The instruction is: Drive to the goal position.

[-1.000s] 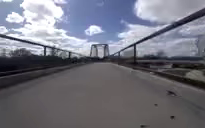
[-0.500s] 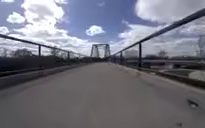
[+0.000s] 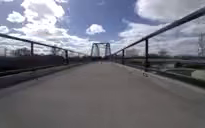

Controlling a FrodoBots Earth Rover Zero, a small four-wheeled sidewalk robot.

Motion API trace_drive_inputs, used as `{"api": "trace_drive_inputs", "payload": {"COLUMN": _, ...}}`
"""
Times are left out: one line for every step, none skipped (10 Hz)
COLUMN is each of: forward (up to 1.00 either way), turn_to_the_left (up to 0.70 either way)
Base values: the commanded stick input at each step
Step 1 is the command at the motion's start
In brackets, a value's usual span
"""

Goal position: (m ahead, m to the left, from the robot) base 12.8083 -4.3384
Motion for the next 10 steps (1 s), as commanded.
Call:
{"api": "trace_drive_inputs", "payload": {"forward": 1.00, "turn_to_the_left": 0.00}}
{"api": "trace_drive_inputs", "payload": {"forward": 1.00, "turn_to_the_left": 0.00}}
{"api": "trace_drive_inputs", "payload": {"forward": 1.00, "turn_to_the_left": 0.00}}
{"api": "trace_drive_inputs", "payload": {"forward": 1.00, "turn_to_the_left": 0.00}}
{"api": "trace_drive_inputs", "payload": {"forward": 1.00, "turn_to_the_left": 0.00}}
{"api": "trace_drive_inputs", "payload": {"forward": 1.00, "turn_to_the_left": 0.00}}
{"api": "trace_drive_inputs", "payload": {"forward": 1.00, "turn_to_the_left": 0.00}}
{"api": "trace_drive_inputs", "payload": {"forward": 1.00, "turn_to_the_left": 0.00}}
{"api": "trace_drive_inputs", "payload": {"forward": 1.00, "turn_to_the_left": 0.00}}
{"api": "trace_drive_inputs", "payload": {"forward": 1.00, "turn_to_the_left": 0.00}}
